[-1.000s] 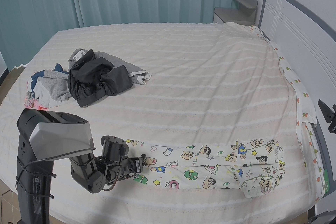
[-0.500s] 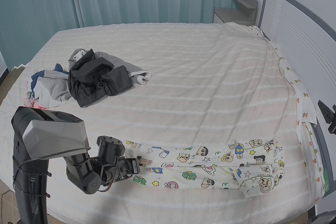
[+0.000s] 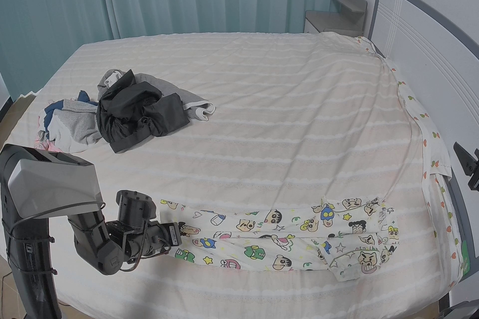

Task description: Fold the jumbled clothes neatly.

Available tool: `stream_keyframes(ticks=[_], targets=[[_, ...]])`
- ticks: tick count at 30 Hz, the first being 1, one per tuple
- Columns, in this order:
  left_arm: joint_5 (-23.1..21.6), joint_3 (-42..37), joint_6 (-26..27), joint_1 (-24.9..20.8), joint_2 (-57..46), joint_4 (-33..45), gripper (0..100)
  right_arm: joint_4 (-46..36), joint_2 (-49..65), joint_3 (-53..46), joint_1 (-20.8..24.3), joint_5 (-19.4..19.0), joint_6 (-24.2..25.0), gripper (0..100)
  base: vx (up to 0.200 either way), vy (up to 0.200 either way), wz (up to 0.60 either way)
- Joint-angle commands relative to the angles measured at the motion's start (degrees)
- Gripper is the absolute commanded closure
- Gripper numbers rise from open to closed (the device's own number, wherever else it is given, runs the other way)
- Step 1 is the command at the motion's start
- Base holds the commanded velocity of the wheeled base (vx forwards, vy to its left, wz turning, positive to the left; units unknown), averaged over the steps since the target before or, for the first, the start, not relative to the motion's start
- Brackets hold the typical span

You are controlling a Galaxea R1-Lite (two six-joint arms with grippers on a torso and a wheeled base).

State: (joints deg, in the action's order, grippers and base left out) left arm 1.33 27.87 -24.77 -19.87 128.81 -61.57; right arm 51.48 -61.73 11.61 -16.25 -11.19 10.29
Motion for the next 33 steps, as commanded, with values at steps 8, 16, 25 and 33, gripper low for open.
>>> stream_keyframes(ticks=[8,16,25,33], targets=[[-9.15,-8.36,-0.19,10.82,-7.17,-1.27,100,0.02,0.3,0.0,-0.01,-0.23,-0.01,0,0.0,0.0,0.0],[-16.27,-12.14,-3.35,20.22,-10.15,-5.31,100,0.11,0.3,0.0,-0.01,-0.23,0.08,0,0.0,0.0,0.0],[-23.13,-16.62,-2.91,33.58,-9.54,-14.27,100,0.11,0.39,0.0,-0.1,-0.23,-0.01,0,0.0,0.0,0.0],[-28.84,-16.71,0.95,44.92,-8.75,-15.59,100,0.11,1.0,0.17,-0.19,-0.32,0.08,0,0.0,0.0,0.0]])
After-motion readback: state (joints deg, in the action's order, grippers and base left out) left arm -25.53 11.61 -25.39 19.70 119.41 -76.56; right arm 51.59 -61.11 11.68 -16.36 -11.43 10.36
